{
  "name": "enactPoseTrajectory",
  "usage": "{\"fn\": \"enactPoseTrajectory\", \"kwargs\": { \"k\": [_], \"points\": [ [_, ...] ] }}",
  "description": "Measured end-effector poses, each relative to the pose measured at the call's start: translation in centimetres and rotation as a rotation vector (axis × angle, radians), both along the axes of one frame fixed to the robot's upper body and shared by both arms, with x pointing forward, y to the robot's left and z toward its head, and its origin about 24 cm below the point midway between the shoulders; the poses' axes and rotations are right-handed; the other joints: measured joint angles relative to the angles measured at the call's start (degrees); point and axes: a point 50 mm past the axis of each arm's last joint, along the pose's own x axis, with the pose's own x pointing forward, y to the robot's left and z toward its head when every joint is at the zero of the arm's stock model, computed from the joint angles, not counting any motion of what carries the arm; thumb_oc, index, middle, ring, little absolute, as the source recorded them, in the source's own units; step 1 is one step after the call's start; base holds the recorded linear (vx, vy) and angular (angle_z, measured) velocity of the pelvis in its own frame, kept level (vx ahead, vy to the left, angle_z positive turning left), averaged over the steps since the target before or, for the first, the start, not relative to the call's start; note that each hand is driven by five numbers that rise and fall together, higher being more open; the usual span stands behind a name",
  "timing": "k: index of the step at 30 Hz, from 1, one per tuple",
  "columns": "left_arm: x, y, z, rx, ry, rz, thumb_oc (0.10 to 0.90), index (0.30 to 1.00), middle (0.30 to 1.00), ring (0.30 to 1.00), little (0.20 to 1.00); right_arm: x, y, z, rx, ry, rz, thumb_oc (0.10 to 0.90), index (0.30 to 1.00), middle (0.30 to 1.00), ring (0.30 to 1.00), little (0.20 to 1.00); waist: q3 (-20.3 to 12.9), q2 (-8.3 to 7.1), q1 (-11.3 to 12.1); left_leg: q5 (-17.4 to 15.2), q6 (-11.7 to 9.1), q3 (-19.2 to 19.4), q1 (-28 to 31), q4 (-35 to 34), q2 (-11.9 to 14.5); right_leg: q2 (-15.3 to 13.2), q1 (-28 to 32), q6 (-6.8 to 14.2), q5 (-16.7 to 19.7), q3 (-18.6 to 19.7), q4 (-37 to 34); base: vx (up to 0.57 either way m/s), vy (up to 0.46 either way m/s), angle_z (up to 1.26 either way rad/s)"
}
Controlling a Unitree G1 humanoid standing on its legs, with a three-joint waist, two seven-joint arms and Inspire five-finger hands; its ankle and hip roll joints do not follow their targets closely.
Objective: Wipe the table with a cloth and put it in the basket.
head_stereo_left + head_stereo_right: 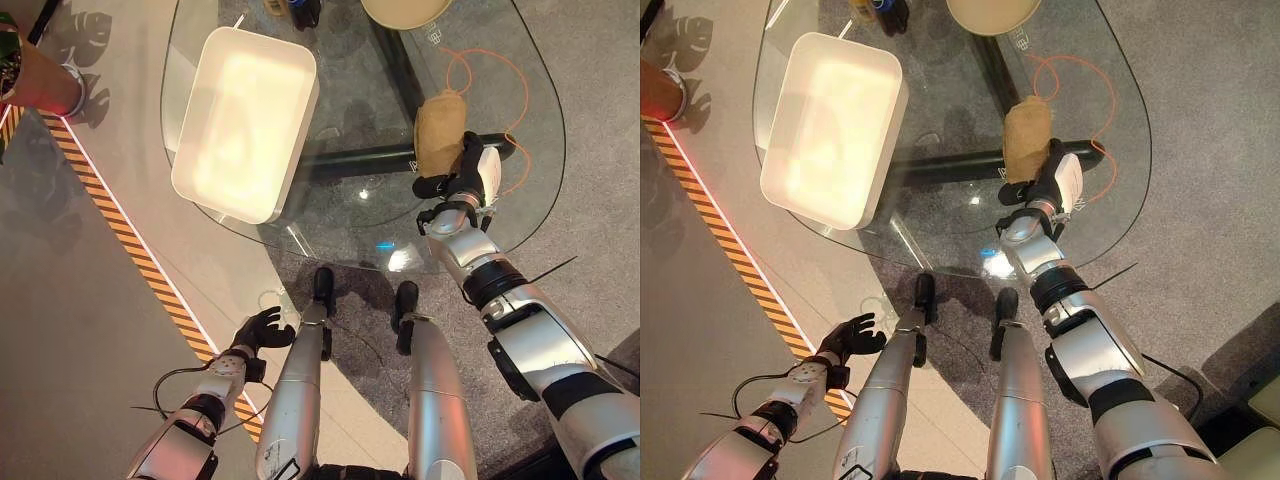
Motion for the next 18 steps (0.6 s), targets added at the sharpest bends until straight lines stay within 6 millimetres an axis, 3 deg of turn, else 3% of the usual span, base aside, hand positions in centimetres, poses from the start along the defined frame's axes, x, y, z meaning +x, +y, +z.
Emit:
{"fn": "enactPoseTrajectory", "kwargs": {
  "k": [1, 3, 11, 18],
  "points": [
    [0.0, 0.0, 0.0, 0.0, 0.0, 0.0, 0.8, 0.9, 0.9, 0.9, 0.9, 0.0, 0.0, 0.0, -0.001, 0.0, 0.001, 0.756, 0.862, 0.862, 0.862, 0.856, 0.0, 0.0, 0.0, 0.0, 0.0, 0.0, 0.0, 0.0, 0.0, 0.1, 0.0, 0.0, 0.0, 0.0, 0.0, 0.0, 0.0, 0.0],
    [0.0, 0.0, 0.0, 0.0, 0.0, 0.0, 0.8, 0.9, 0.9, 0.9, 0.9, 0.0, 0.0, 0.0, -0.006, 0.0, 0.002, 0.1, 0.3, 0.3, 0.3, 0.2, 0.0, 0.0, 0.0, 0.0, 0.0, 0.0, 0.0, 0.0, 0.0, 0.1, 0.0, 0.0, 0.0, 0.0, 0.0, 0.0, 0.0, 0.0],
    [0.2, -0.1, 0.2, -0.001, -0.007, -0.001, 0.8, 0.9, 0.9, 0.9, 0.9, 0.2, -0.7, 1.2, -0.036, -0.027, -0.009, 0.1, 0.3, 0.3, 0.3, 0.2, 0.0, 0.22, 0.1, 0.2, -0.2, -0.1, -1.1, 0.1, 0.0, -0.1, -1.2, 0.0, 0.0, -0.1, 0.4, 0.0, 0.0, 0.0],
    [0.2, -0.1, 0.1, -0.001, -0.005, -0.001, 0.8, 0.9, 0.9, 0.9, 0.9, 0.2, -0.5, 1.0, -0.039, -0.021, -0.002, 0.1, 0.3, 0.3, 0.3, 0.2, 0.0, 0.23, 0.1, 0.2, -0.2, -0.2, -1.0, 0.2, 0.0, -0.2, -1.1, -0.1, -0.1, -0.2, 0.6, 0.0, -0.001, 0.0]
  ]
}}
